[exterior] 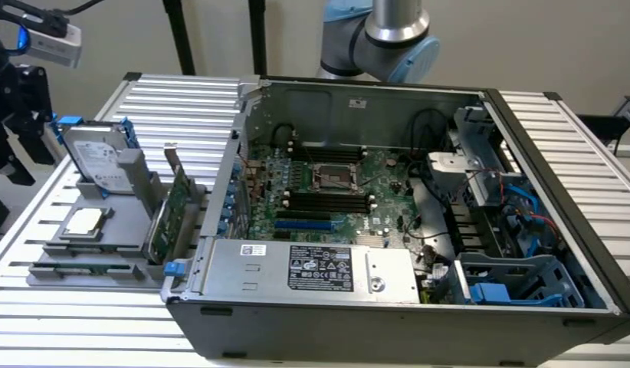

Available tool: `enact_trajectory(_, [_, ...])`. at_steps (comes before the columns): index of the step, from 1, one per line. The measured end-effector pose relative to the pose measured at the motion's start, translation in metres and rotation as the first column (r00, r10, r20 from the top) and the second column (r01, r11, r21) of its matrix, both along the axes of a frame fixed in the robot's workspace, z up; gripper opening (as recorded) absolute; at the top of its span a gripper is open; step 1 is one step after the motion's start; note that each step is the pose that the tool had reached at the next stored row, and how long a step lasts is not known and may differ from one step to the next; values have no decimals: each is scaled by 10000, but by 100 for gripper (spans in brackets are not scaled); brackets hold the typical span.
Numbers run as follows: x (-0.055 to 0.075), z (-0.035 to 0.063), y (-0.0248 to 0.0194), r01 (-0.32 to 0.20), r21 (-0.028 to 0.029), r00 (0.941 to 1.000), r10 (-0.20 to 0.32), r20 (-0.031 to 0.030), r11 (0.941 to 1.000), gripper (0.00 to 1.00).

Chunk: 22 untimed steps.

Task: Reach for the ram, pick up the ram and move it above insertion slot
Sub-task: 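Pick up the ram and move it above insertion slot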

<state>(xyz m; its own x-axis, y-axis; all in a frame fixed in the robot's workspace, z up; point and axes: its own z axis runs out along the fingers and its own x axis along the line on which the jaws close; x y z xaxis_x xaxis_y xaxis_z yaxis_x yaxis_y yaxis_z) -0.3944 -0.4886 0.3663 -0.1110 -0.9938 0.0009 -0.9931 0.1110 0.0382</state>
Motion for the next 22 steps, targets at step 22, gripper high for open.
enact_trajectory(22, [0, -400, -87, -12, 1, 10000, 12, 1, 10000, 42])
